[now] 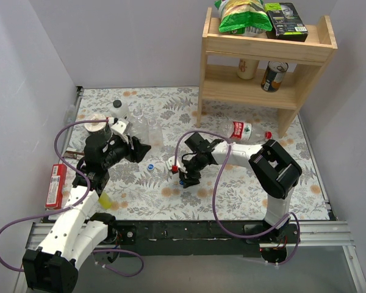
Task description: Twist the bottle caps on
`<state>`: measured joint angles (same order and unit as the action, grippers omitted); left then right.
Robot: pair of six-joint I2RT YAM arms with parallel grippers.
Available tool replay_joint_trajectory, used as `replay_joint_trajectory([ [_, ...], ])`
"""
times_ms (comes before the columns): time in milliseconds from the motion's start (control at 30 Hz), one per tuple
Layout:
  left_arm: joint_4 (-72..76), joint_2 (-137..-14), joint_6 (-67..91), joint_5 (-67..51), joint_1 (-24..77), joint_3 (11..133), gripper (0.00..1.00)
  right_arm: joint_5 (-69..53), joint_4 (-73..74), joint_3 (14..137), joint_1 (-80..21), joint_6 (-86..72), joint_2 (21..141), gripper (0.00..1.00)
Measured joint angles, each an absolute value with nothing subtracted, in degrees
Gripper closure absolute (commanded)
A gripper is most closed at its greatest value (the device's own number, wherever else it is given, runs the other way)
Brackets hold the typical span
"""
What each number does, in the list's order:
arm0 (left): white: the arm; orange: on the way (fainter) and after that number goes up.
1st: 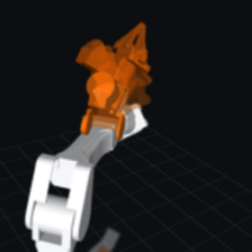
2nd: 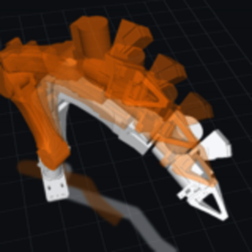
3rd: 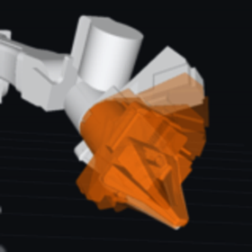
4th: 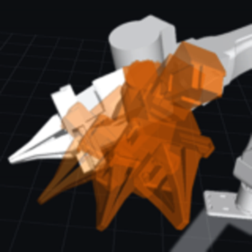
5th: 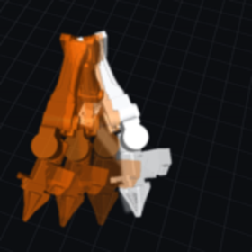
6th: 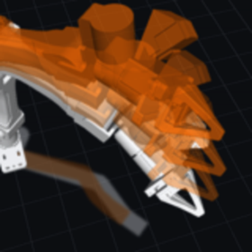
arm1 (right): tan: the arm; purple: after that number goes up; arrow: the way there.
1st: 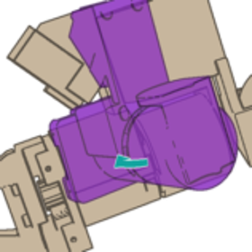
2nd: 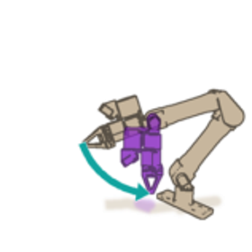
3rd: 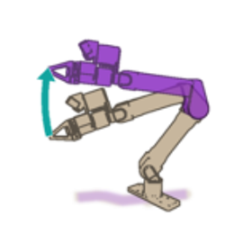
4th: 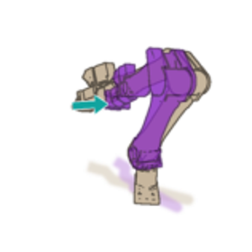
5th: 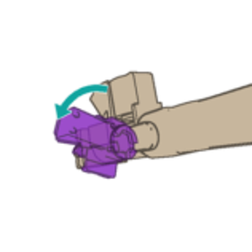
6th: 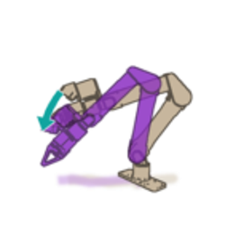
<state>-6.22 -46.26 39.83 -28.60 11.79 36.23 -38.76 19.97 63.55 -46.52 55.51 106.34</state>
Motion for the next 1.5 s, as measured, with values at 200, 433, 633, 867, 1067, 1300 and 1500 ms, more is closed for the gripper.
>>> replay_joint_trajectory([
  [200, -6.4, -46.3, 39.8, -28.6, 11.8, 36.0, 1.0, -38.7, 19.9, 63.5, -48.0, 55.7, 106.3, 0.48],
  [433, -6.4, -46.3, 39.8, -29.1, 11.8, 35.9, 1.0, -38.0, 19.9, 63.6, -48.0, 55.7, 106.5, 0.55],
  [633, -6.5, -46.3, 38.2, -32.5, 11.7, 34.9, 1.0, -37.5, 19.7, 63.6, -48.0, 56.2, 106.3, 0.72],
  [867, -7.7, -49.0, 30.4, -47.5, 11.9, 32.1, 1.0, -36.2, 26.3, 65.8, -46.3, 56.1, 97.8, 0.75],
  [1067, -8.7, -56.4, 20.7, -55.3, 14.7, 30.5, 1.0, -38.9, 36.8, 79.6, -37.8, 53.4, 85.5, 0.74],
  [1300, -9.4, -63.1, 10.8, -56.9, 22.5, 29.6, 1.0, -44.0, 45.3, 93.0, -38.2, 49.8, 81.9, 0.71],
  [1500, -8.4, -64.4, 8.3, -57.3, 23.9, 29.6, 1.0, -44.8, 51.8, 93.6, -43.0, 51.3, 84.2, 0.71],
])
